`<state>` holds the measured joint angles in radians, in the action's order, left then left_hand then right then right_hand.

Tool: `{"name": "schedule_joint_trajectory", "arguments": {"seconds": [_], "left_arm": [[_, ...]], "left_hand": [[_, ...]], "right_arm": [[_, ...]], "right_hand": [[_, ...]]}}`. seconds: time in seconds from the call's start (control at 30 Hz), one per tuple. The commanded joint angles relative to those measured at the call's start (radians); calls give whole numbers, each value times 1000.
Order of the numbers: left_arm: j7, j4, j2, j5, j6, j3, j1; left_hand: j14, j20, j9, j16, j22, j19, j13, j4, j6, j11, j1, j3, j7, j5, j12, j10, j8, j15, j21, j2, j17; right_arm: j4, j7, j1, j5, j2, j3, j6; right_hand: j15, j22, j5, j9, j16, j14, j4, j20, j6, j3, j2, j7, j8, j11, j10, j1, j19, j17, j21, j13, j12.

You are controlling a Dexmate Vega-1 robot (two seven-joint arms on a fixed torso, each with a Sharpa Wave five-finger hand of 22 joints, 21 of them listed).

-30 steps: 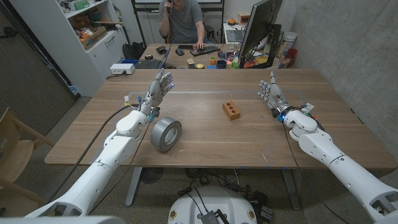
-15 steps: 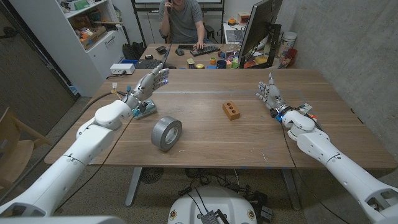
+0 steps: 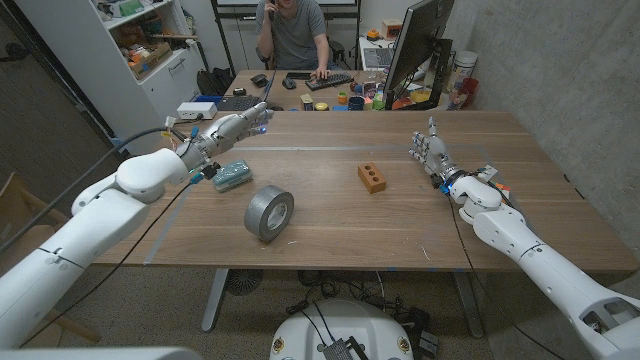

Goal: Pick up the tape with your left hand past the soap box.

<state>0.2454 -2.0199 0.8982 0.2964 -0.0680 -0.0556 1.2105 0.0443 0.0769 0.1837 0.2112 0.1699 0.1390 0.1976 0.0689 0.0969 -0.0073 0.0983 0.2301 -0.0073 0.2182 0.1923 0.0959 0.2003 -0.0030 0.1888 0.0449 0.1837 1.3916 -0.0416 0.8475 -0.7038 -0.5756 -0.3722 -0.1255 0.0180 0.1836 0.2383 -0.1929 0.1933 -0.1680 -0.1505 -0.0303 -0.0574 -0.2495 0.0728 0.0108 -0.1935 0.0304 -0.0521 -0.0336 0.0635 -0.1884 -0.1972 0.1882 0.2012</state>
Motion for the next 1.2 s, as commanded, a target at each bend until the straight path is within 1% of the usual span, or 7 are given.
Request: {"name": "schedule_joint_trajectory", "arguments": {"seconds": [0.03,0.2,0.37,0.63,0.73,1.1,1.2], "left_arm": [[51,-173,62,-139,-88,-170,168],[80,-308,91,-268,-227,-217,227],[135,-393,131,-415,-320,-211,254],[189,-457,131,-542,-416,-168,266],[184,-468,123,-592,-425,-148,268],[238,-499,105,-682,-463,-112,260],[222,-489,113,-729,-464,-76,254]], "left_hand": [[13,1,5,5,4,16,3,-13,11,-2,18,1,-1,2,6,8,4,-1,8,-8,3],[25,-8,6,8,4,32,3,-31,22,1,38,4,1,2,10,21,9,-2,12,-17,2],[30,-5,6,9,3,40,3,-47,25,-6,59,9,-2,3,9,23,10,-4,12,-23,2],[65,4,7,18,4,68,3,-97,66,-16,124,22,-8,4,16,49,23,-2,15,-40,2],[81,12,7,21,5,87,4,-116,74,-28,146,25,-14,2,22,72,22,-21,19,-50,2],[94,36,8,20,6,117,7,-154,88,-47,191,29,-39,4,24,89,23,-24,22,-73,4],[94,37,8,19,6,117,7,-157,92,-48,197,32,-41,5,24,89,24,-25,22,-71,4]], "right_arm": [[-12,-10,-19,12,16,-17,-2],[-29,-15,-26,17,26,-23,-12],[-41,-22,-26,14,36,-22,-27],[-58,-29,-25,13,46,-19,-49],[-63,-33,-24,5,49,-17,-49],[-81,-43,-27,5,53,-13,-69],[-80,-46,-27,2,50,-10,-67]], "right_hand": [[2,4,7,-4,4,-29,-1,1,-1,-8,11,1,-8,5,0,-1,5,-3,-8,4,6],[2,4,7,-4,4,-29,-1,1,-1,-8,11,1,-8,6,0,-1,5,-3,-7,4,6],[2,4,7,-4,4,-29,-1,1,-1,-9,12,0,-8,6,0,-1,6,-3,-7,4,6],[2,4,7,-5,3,-30,-1,1,-2,-9,12,1,-7,5,0,-2,6,-3,-7,4,6],[1,4,7,-5,3,-30,-1,1,-2,-10,12,1,-7,5,0,-2,6,-3,-7,4,6],[2,4,7,-5,3,-31,-1,-3,-3,-11,13,2,-7,8,0,-2,9,-3,-6,4,6],[2,4,7,-5,3,-31,-1,-3,-2,-11,13,3,-7,7,0,-2,9,-3,-6,4,6]]}}
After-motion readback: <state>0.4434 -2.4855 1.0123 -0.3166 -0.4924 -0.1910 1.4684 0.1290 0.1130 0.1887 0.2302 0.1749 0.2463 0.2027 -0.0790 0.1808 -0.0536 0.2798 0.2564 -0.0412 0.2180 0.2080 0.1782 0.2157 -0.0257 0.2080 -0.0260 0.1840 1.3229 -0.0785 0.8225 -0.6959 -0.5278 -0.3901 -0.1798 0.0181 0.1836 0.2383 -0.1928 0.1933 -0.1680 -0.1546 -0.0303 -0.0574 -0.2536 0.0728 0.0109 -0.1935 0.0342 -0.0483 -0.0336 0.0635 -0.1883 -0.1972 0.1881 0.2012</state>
